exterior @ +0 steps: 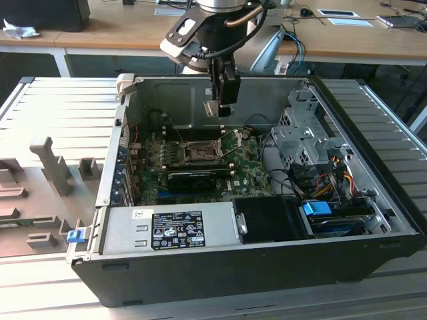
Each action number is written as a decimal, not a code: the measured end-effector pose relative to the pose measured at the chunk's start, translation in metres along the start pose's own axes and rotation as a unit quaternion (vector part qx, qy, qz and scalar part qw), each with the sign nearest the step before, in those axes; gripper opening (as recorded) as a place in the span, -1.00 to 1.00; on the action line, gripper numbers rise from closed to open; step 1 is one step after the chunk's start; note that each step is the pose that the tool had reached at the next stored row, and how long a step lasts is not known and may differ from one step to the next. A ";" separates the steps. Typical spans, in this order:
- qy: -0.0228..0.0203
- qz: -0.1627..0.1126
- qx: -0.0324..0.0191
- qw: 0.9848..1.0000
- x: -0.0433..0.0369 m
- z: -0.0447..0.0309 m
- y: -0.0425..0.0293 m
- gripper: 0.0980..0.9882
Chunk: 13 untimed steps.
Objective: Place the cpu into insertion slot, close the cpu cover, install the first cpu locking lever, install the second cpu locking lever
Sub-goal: 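Place the cpu into insertion slot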
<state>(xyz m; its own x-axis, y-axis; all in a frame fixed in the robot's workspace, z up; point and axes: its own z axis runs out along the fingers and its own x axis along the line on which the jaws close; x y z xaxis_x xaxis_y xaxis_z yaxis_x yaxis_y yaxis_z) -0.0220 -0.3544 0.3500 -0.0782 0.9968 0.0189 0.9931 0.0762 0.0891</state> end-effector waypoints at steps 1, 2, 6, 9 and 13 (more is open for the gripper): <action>0.000 0.001 0.000 1.000 0.0003 0.0025 -0.0027 -0.03; 0.000 0.001 0.000 1.000 0.0011 0.0048 -0.0067 -0.03; 0.000 0.001 0.000 1.000 0.0030 0.0123 -0.0179 -0.03; 0.000 0.001 0.000 1.000 0.0029 0.0188 -0.0194 -0.03; 0.000 0.001 0.000 1.000 0.0028 0.0274 -0.0204 -0.03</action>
<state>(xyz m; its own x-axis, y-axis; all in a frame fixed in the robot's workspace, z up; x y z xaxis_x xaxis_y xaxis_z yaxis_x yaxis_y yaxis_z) -0.0400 -0.3524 0.3210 -0.0762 0.9969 0.0189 0.9933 0.0742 0.0891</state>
